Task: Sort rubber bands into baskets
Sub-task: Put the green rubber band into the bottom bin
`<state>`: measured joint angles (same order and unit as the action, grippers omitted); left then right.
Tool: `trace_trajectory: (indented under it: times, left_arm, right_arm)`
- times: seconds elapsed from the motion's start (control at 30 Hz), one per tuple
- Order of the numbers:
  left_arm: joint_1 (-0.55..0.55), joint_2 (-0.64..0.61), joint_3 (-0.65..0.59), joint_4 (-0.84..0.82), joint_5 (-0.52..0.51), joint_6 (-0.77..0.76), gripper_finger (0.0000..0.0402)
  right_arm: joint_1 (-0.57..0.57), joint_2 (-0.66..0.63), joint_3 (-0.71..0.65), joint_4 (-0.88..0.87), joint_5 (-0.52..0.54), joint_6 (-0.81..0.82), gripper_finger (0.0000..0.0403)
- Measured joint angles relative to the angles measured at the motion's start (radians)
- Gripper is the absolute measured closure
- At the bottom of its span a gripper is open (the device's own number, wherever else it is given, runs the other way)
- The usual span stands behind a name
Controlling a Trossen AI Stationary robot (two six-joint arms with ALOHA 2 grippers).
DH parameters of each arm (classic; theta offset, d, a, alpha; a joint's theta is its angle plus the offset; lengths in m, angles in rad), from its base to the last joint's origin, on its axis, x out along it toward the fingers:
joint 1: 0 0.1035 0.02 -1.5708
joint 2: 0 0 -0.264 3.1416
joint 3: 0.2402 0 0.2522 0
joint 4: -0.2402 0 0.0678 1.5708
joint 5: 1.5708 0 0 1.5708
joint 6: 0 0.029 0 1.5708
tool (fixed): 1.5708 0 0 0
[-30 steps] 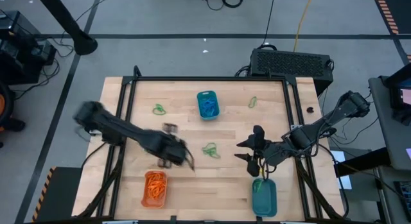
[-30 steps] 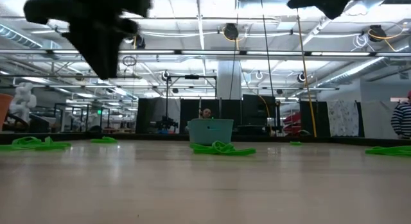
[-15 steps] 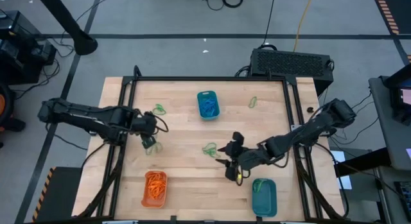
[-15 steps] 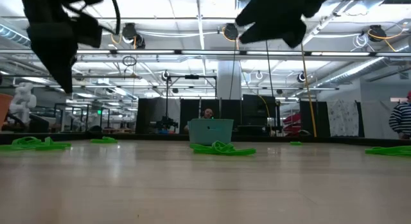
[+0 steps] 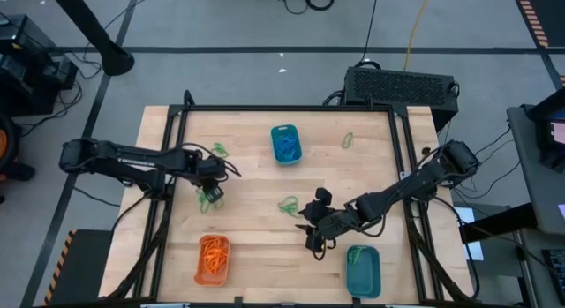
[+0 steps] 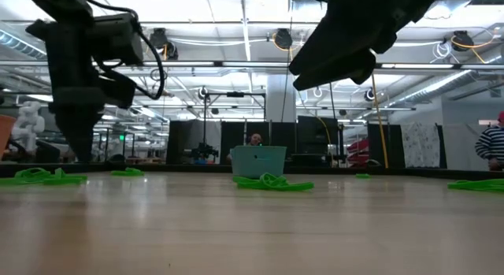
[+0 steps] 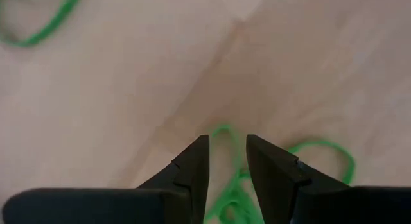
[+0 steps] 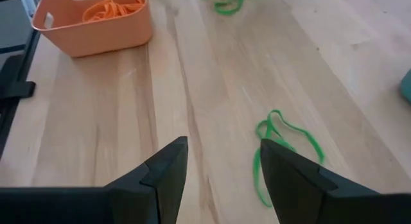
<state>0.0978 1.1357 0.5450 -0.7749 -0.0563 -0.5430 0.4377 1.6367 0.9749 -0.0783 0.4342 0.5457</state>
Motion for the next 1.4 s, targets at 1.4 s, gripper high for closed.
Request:
trace_trajectory:
  times: [1.4]
  left_arm:
    - [-0.063,0.064,0.080,0.269,0.063,0.131,0.0400]
  right_arm:
    - [0.000,-0.036,0.000,-0.034,-0.006,-0.037,0.0216]
